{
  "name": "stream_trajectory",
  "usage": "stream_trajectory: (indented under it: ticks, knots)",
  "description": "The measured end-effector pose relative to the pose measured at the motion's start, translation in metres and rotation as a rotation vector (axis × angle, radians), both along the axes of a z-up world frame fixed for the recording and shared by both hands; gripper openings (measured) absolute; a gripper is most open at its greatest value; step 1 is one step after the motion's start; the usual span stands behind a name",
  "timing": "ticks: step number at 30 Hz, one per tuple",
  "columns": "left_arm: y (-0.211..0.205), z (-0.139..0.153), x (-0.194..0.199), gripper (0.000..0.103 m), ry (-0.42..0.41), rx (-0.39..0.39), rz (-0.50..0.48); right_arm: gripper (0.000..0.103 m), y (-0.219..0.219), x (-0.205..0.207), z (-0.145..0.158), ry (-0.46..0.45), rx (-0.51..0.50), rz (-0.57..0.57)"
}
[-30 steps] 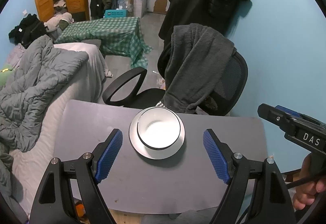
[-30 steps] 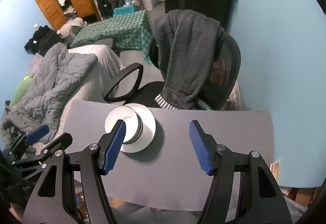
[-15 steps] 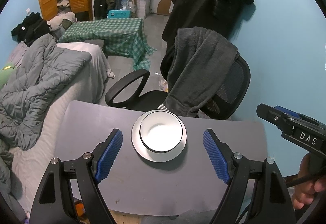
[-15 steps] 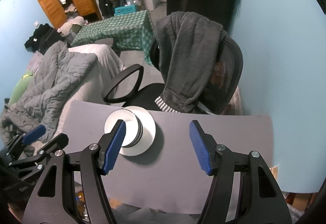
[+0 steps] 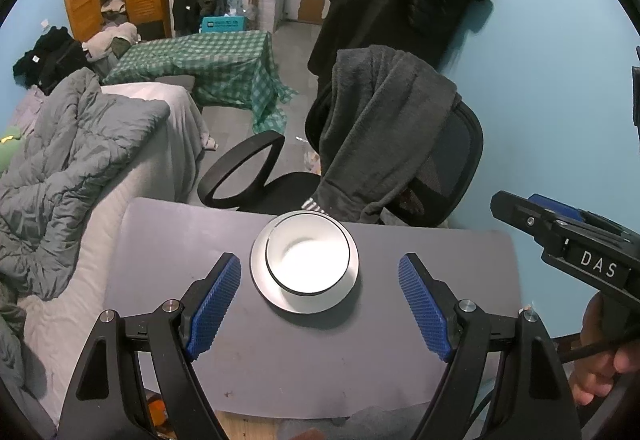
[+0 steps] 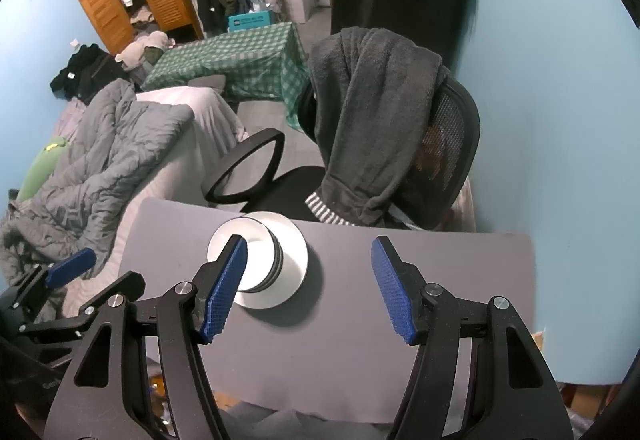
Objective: Organize plates and bowls
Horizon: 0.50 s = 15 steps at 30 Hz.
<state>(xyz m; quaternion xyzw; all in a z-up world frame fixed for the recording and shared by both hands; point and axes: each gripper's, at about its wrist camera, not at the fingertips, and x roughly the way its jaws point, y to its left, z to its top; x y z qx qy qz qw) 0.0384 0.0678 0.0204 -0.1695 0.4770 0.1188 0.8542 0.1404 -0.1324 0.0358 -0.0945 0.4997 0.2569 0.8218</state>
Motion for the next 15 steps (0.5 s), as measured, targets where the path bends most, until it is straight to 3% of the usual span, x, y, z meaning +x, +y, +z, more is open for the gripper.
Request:
stream_trajectory:
  ticks: [15]
  knots:
    - [-0.0059, 0.0032, 0.0023, 0.087, -0.002, 0.023, -0.014, 0.064, -0.0001, 0.0007, 0.0002, 0.0, -0.001, 0.004]
